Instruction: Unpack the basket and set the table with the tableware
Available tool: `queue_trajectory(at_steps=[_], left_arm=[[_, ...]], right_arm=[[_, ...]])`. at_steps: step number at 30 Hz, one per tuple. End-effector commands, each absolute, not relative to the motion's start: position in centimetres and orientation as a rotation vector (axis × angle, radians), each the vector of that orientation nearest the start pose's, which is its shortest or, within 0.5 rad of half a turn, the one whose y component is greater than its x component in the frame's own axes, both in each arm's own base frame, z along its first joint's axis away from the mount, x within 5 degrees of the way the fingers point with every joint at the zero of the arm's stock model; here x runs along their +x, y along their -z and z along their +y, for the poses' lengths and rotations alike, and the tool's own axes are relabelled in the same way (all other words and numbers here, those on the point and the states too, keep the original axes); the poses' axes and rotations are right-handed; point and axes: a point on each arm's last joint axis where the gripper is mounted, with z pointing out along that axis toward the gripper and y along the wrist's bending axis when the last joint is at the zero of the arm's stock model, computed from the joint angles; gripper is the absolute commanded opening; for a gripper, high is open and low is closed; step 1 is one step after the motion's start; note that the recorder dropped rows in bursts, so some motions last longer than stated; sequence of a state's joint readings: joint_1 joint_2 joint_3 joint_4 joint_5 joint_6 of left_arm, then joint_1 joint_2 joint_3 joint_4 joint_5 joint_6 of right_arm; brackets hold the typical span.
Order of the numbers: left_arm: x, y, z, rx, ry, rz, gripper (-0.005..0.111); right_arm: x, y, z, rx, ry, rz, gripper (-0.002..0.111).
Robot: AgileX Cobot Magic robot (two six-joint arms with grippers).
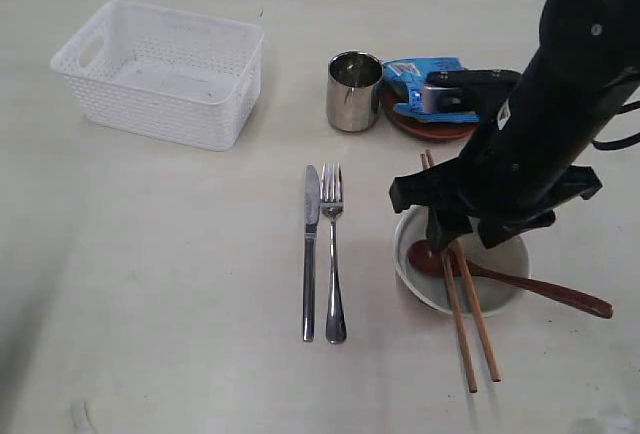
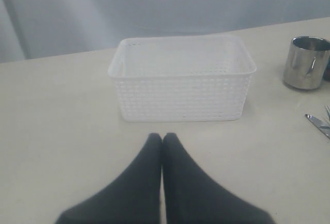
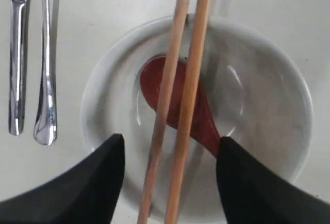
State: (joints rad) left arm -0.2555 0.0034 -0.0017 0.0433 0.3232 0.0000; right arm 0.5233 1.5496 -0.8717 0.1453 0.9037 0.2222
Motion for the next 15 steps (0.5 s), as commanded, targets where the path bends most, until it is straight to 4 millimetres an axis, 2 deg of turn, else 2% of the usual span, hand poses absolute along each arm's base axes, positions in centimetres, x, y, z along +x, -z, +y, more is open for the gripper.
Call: queue_trajectory(at_steps=[1,5,15], left_arm=[[5.2,-18.4,-1.3,0.264,0.144,1.790,0.000],[5.2,-18.4,-1.3,0.264,0.144,1.790,0.000],[5.2,-18.4,-1.3,0.264,0.144,1.790,0.000]], right_arm=[[21.8,-18.9,14.8,-0.381,-0.146,3.062,0.052],[21.5,-17.6,16.0,-0.442,-0.113,3.098,0.052],[21.8,-17.4,15.6,-0.398,-0.043,3.086,0.052]])
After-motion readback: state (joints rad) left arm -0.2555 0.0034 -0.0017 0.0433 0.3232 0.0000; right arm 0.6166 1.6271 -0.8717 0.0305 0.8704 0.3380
